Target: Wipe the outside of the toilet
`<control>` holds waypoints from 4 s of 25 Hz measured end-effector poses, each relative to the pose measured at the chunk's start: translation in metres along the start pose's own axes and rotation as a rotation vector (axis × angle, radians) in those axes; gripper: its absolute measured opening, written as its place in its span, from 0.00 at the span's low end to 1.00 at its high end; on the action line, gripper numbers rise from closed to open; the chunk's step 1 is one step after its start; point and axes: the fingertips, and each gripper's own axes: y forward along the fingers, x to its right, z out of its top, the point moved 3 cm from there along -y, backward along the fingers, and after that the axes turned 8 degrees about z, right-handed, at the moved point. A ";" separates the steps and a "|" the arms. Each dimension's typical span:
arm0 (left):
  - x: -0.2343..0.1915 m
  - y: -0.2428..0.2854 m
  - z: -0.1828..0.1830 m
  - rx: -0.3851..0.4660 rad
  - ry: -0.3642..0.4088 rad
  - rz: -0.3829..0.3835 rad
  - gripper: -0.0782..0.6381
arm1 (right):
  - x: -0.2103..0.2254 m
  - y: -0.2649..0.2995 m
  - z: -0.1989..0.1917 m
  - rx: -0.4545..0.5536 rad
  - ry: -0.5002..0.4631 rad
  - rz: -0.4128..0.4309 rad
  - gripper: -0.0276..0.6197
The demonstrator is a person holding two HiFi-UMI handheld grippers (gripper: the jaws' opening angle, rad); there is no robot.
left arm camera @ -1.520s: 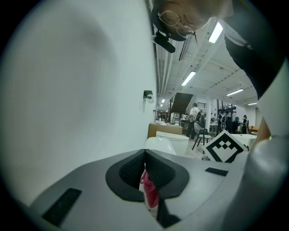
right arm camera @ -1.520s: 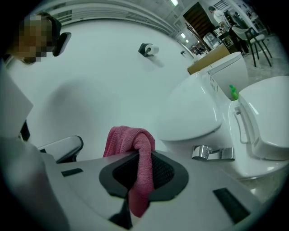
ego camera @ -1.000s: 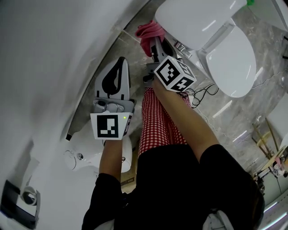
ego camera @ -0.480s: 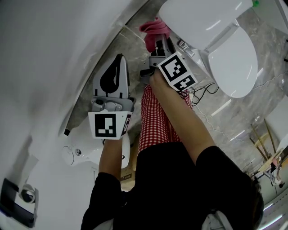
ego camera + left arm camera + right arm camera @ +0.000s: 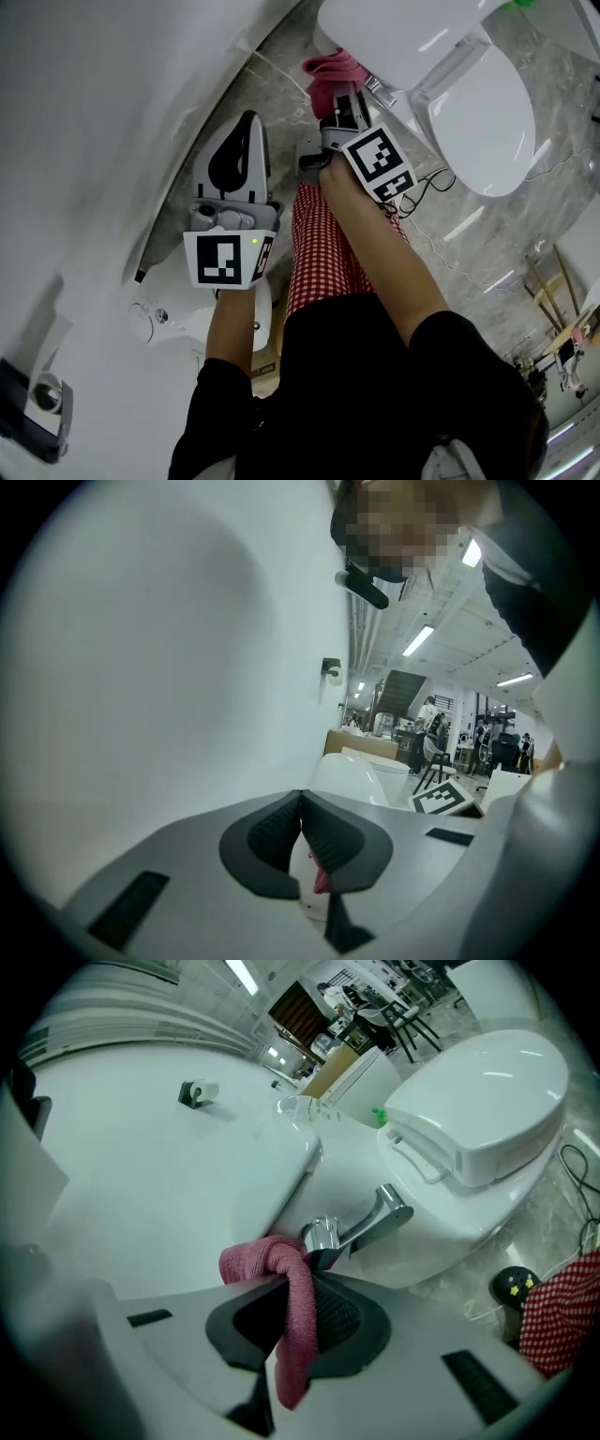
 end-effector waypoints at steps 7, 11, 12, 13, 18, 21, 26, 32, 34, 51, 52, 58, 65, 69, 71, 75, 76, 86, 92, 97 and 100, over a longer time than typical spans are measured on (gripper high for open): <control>0.007 -0.008 -0.003 0.001 0.005 -0.005 0.12 | -0.002 -0.004 0.005 0.013 0.022 0.049 0.13; 0.009 -0.013 -0.004 0.003 0.007 -0.007 0.12 | -0.003 -0.016 0.010 0.032 0.026 0.060 0.13; 0.011 -0.014 -0.004 0.005 0.007 -0.009 0.12 | -0.002 -0.019 0.012 0.037 0.034 0.061 0.13; 0.012 -0.015 -0.003 0.007 0.008 -0.010 0.12 | -0.002 -0.022 0.014 0.042 0.044 0.062 0.13; 0.017 -0.017 -0.003 0.014 0.009 -0.015 0.12 | 0.000 -0.032 0.024 0.055 0.072 0.073 0.13; 0.020 -0.019 -0.003 0.014 0.009 -0.012 0.12 | 0.006 -0.038 0.031 0.063 0.079 0.068 0.13; 0.023 -0.021 -0.006 0.011 0.006 -0.007 0.12 | 0.024 -0.049 0.044 0.080 0.069 0.036 0.13; 0.028 -0.021 -0.008 0.006 0.003 -0.011 0.12 | 0.040 -0.058 0.054 0.073 0.050 -0.001 0.13; 0.029 -0.020 -0.008 0.006 0.004 -0.012 0.12 | 0.043 -0.060 0.056 0.074 0.046 -0.008 0.13; 0.030 -0.014 -0.009 0.008 -0.007 -0.030 0.12 | 0.073 -0.096 0.082 0.131 0.027 -0.116 0.13; 0.029 -0.014 -0.010 0.008 -0.008 -0.029 0.12 | 0.070 -0.098 0.083 0.142 0.033 -0.099 0.13; 0.020 -0.018 -0.011 0.013 -0.013 -0.011 0.12 | 0.032 -0.106 0.078 0.090 -0.070 0.013 0.13; 0.006 -0.026 -0.014 0.016 -0.032 0.024 0.12 | -0.031 -0.096 0.046 -0.008 -0.129 0.220 0.13; -0.003 -0.031 -0.016 0.018 -0.047 0.049 0.12 | -0.056 -0.086 0.020 -0.082 -0.145 0.307 0.13; -0.007 -0.033 -0.017 0.019 -0.050 0.061 0.12 | -0.061 -0.077 0.006 -0.114 -0.137 0.333 0.13; -0.020 -0.040 -0.020 0.016 -0.053 0.090 0.12 | -0.066 -0.049 -0.022 -0.175 -0.165 0.373 0.13; -0.024 -0.042 -0.021 0.013 -0.054 0.100 0.12 | -0.065 -0.040 -0.027 -0.187 -0.174 0.376 0.13; -0.046 -0.053 -0.042 -0.025 -0.068 0.159 0.12 | -0.027 0.026 -0.055 -0.174 -0.260 0.264 0.13; -0.049 -0.057 -0.050 -0.045 -0.071 0.171 0.12 | 0.002 0.053 -0.055 -0.117 -0.199 0.152 0.13; -0.045 -0.056 -0.054 -0.059 -0.074 0.163 0.12 | 0.011 0.068 -0.042 -0.081 -0.214 0.098 0.13; -0.041 -0.054 -0.053 -0.057 -0.072 0.155 0.12 | 0.013 0.069 -0.040 -0.075 -0.217 0.095 0.13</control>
